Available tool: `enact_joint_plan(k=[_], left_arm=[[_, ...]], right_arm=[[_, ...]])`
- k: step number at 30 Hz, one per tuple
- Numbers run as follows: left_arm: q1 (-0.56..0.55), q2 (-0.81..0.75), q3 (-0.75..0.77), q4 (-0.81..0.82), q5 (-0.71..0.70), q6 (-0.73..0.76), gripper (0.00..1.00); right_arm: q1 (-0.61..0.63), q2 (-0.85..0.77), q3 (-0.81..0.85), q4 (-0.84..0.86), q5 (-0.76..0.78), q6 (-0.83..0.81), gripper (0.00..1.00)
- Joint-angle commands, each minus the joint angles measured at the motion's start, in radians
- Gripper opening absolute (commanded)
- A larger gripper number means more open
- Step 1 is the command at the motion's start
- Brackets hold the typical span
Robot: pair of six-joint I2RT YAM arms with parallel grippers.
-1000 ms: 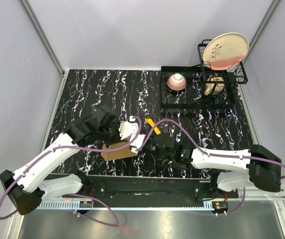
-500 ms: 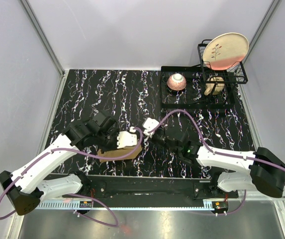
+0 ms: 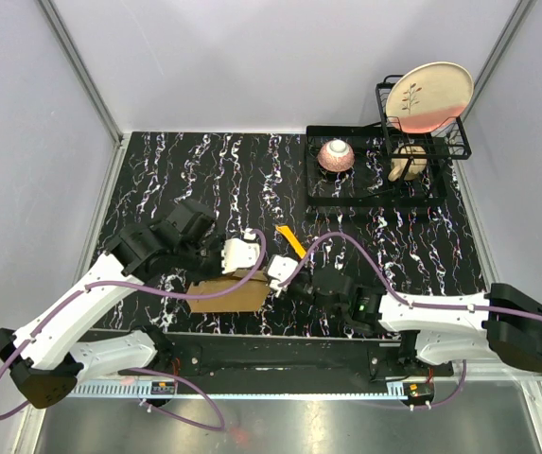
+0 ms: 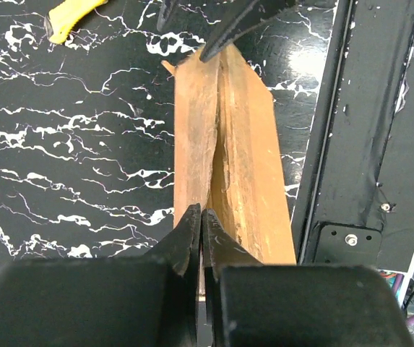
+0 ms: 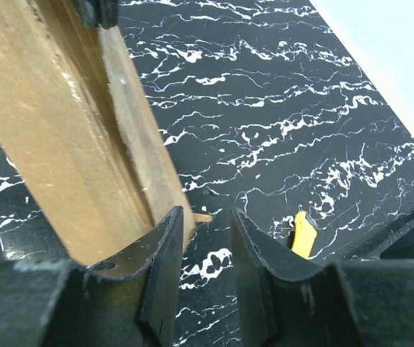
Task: Unpack the express box
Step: Open the express box at the center of the board.
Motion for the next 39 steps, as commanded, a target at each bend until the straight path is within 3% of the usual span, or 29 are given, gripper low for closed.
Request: enact_joint_plan(k=[1, 29, 39], left_arm=[[0.000, 0.003, 0.040, 0.019, 0.045, -0.027, 0.00], [-0.001, -0.015, 0.028, 0.019, 0.057, -0.039, 0.00], [-0.001, -0.020, 0.022, 0.016, 0.048, -0.033, 0.00]], right_arm=[[0.053, 0.029, 0.008, 0.094, 0.069, -0.054, 0.38], [0.142, 0.130, 0.071, 0.174, 0.126, -0.097, 0.36], [0.176, 0.089, 0.076, 0.180, 0.152, -0.099, 0.34]])
